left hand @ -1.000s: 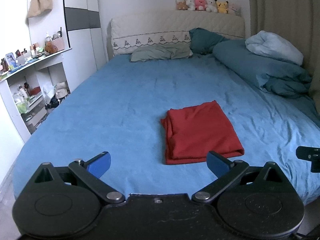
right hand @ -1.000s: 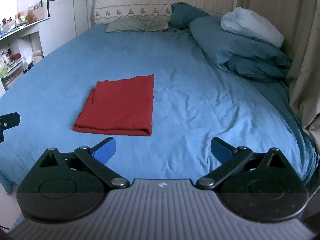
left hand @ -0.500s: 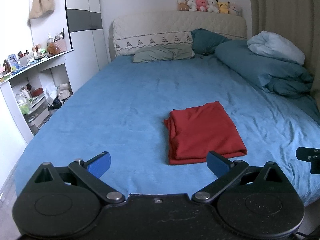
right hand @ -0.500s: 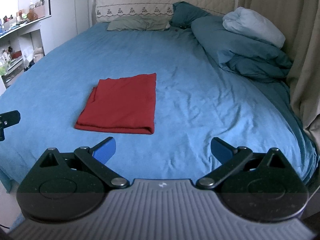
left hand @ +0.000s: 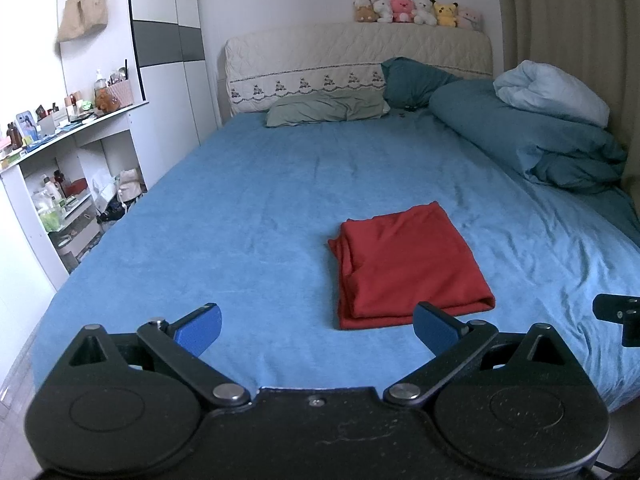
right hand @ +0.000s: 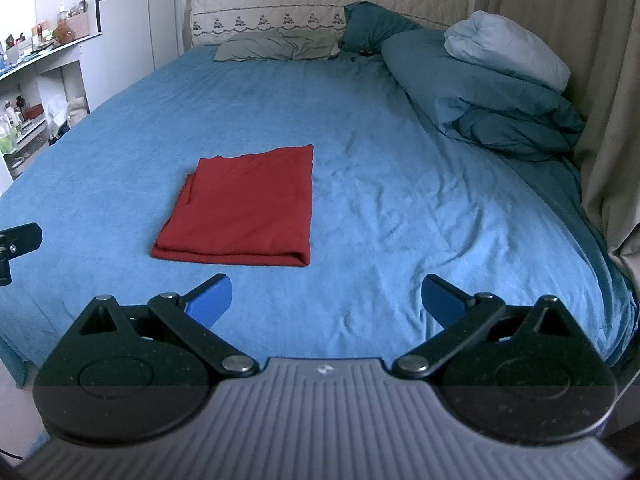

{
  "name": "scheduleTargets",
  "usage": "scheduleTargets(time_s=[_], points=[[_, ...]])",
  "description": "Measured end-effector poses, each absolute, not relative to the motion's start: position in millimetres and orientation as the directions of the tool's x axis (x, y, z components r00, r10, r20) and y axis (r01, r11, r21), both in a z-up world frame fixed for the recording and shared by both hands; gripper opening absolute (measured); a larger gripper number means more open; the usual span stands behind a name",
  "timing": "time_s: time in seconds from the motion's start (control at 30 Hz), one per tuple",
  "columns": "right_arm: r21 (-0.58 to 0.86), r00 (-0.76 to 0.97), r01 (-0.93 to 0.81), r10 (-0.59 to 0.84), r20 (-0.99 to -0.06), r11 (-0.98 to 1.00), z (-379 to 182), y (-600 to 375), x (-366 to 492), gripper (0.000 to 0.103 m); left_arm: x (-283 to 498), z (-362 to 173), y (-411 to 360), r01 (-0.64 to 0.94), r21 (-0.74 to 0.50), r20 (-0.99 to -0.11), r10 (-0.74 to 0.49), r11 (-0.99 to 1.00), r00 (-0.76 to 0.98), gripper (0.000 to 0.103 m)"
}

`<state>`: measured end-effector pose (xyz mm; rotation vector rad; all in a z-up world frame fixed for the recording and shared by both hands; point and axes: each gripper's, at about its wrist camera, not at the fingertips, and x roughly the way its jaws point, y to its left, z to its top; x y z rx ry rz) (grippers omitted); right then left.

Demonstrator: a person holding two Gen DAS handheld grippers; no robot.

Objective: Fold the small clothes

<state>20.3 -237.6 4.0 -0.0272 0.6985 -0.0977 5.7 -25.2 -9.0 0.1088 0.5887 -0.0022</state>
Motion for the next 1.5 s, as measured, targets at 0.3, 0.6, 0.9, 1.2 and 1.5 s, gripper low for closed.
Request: scheduleTargets(time_s=[0.3,0.6,0.9,1.2,1.5], points=[[-0.058,0.762,0.080,-0.099,-0.640,0.995,4.2,-238.4,19.9,0.103,5.6,-9.2,-23.6,0.034,0.099,-0.554,0.026,0.994,0.832,0.103],[-0.058,0.762,0.089,-0.106,-0.639,0.994,4.6,-231.3,17.6,0.103,4.6,-7.3,-20.9,0.033,0.102,-0.550,0.029,0.994,0.835,0.103],[-0.059,0.762,0.094,-0.110,-0.638,0.994,7.2,-219.2,14.5,0.103,4.6,-7.9,-23.7,0.028,0.105,-0.549,0.034,0.994,0.835,0.103],[-0.057,0.763,0.093,-0.108,-0.638,0.994,6.7,-220.3,15.0,0.103,4.3,-9.4,-27.1,0.031,0.121,-0.537,0.039,0.992,0.843,0.103],[-0.056,0.763,0.089,-0.105,-0.638,0.994,6.0,-223.9,15.9,0.103,7.2,-13.0,-15.1,0.045,0.086,-0.544,0.009,0.995,0.839,0.103]])
